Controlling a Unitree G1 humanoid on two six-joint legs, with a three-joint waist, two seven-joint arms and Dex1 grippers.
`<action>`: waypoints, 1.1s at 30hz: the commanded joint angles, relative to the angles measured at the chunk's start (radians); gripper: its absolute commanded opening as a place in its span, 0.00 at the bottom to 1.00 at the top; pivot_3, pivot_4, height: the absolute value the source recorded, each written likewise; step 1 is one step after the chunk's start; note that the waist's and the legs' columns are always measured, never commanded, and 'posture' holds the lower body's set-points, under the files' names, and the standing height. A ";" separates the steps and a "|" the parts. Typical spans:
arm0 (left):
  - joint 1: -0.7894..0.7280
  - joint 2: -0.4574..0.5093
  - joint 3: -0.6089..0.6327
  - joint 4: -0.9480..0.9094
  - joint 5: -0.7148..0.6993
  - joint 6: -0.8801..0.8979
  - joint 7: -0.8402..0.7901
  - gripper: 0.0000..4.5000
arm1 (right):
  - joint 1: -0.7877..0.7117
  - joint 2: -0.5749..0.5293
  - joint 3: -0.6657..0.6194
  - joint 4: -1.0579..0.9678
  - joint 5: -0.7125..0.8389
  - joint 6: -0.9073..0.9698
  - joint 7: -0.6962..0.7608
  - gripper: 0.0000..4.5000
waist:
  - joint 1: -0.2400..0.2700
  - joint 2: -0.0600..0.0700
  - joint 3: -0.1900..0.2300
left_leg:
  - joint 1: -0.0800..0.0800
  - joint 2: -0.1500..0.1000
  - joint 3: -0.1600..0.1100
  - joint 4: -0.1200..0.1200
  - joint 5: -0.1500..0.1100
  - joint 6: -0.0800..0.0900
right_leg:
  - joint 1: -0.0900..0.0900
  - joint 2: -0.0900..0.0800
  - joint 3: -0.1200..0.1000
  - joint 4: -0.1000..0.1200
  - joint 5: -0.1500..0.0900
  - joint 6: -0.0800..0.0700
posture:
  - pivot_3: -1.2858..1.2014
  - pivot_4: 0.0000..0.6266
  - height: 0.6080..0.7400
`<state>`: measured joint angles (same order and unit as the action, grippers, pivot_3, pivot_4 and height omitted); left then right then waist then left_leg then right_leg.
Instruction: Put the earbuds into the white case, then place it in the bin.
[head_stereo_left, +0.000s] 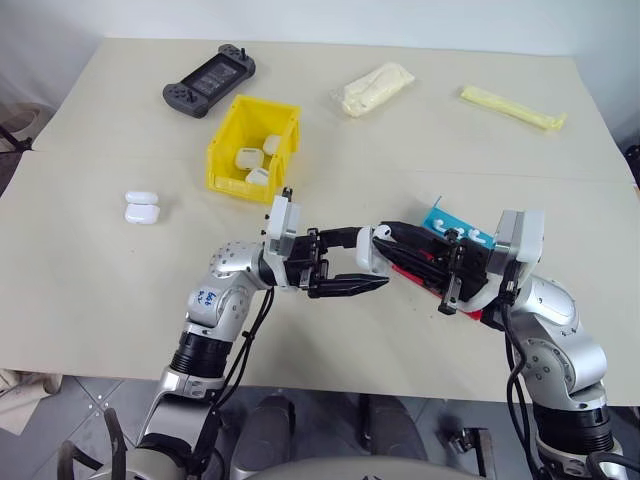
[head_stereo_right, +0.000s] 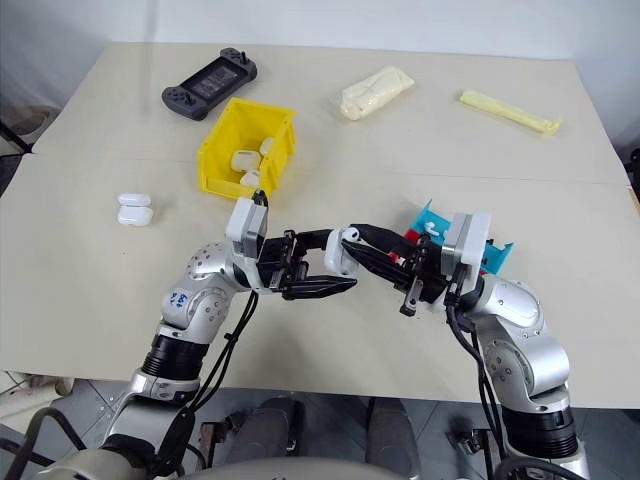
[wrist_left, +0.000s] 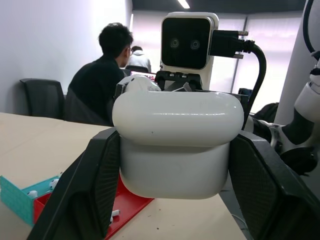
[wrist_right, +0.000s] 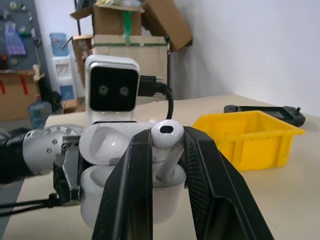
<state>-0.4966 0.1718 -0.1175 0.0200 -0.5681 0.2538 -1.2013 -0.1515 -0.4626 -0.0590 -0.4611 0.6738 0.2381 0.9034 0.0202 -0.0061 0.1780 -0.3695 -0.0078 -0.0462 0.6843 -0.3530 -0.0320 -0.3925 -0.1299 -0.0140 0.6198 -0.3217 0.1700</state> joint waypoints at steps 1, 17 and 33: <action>-0.052 -0.030 0.038 -0.034 -0.069 -0.012 0.002 0.62 | 0.017 -0.033 0.017 0.009 -0.001 0.031 0.021 0.12 | 0.000 0.000 0.000 | 0.000 0.000 0.000 0.000 0.000 0.000 | 0.000 0.000 0.000 0.000 0.000 0.000 | 0.52 0.24 1.00; -0.054 -0.041 0.059 -0.022 -0.059 -0.025 0.007 0.62 | 0.020 -0.119 -0.041 -0.039 0.083 0.076 0.009 0.12 | 0.001 0.000 0.000 | 0.000 0.000 0.000 0.000 0.000 0.000 | 0.000 0.000 0.000 0.000 0.000 0.000 | 0.52 0.24 1.00; -0.054 -0.030 0.061 -0.018 -0.058 -0.019 -0.006 0.62 | 0.044 -0.170 -0.055 -0.051 0.061 0.039 0.027 0.12 | 0.001 0.000 0.000 | 0.000 0.000 0.000 0.000 0.000 0.000 | 0.000 0.000 0.000 -0.001 0.000 0.000 | 0.52 0.24 1.00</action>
<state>-0.5247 0.1413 -0.1175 0.0480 -0.5681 0.2629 -1.2156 -0.1402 -0.6101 -0.1031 -0.5080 0.7470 0.2623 0.9069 0.0214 -0.0062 0.1781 -0.3697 -0.0078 -0.0462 0.6843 -0.3530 -0.0320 -0.3924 -0.1300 -0.0141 0.6192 -0.3216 0.1700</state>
